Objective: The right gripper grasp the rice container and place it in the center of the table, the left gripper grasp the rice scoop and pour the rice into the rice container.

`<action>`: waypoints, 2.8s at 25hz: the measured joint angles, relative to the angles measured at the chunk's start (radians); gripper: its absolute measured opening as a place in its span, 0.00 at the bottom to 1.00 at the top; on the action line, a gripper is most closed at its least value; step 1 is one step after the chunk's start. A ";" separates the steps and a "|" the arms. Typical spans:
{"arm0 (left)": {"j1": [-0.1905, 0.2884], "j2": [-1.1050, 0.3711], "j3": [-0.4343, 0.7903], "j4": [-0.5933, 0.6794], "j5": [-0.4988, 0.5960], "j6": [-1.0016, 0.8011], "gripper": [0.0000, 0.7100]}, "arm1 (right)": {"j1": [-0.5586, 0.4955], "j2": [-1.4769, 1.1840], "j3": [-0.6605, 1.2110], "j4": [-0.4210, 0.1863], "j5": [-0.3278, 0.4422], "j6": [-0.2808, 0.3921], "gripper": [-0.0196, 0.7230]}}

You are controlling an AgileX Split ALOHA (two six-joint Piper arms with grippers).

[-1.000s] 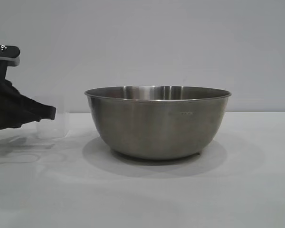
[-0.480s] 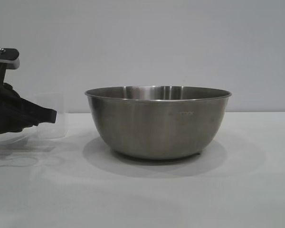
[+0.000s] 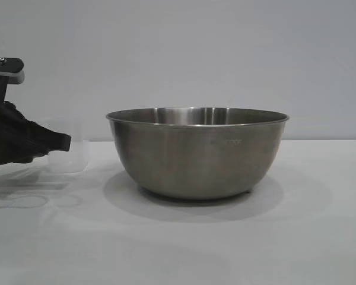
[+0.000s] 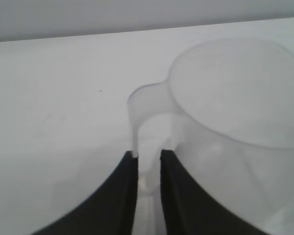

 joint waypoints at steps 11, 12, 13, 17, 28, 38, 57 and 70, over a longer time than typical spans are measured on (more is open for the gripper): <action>0.000 -0.194 0.203 0.107 0.000 -0.002 0.35 | 0.000 0.000 0.000 0.000 0.000 0.000 0.67; 0.000 -0.220 0.222 0.115 0.000 -0.002 0.35 | 0.000 0.000 0.000 0.000 0.000 0.000 0.67; 0.000 -0.242 0.233 0.122 0.000 -0.002 0.35 | 0.000 0.000 0.000 0.000 0.000 0.000 0.67; 0.000 -0.341 0.252 0.152 0.000 -0.003 0.35 | 0.000 0.000 0.000 0.000 0.000 0.000 0.67; 0.000 -0.460 0.155 0.191 0.114 -0.003 0.35 | 0.000 0.000 0.000 0.000 0.000 0.000 0.67; 0.000 -0.615 -0.061 0.237 0.776 -0.003 0.35 | 0.000 0.000 0.000 0.000 0.000 0.002 0.67; 0.000 -1.162 -0.210 0.255 1.652 -0.003 0.40 | 0.000 0.000 0.000 0.000 0.000 0.002 0.67; 0.000 -1.563 -0.213 0.257 2.149 -0.003 0.55 | 0.000 0.000 0.000 0.000 0.000 0.002 0.67</action>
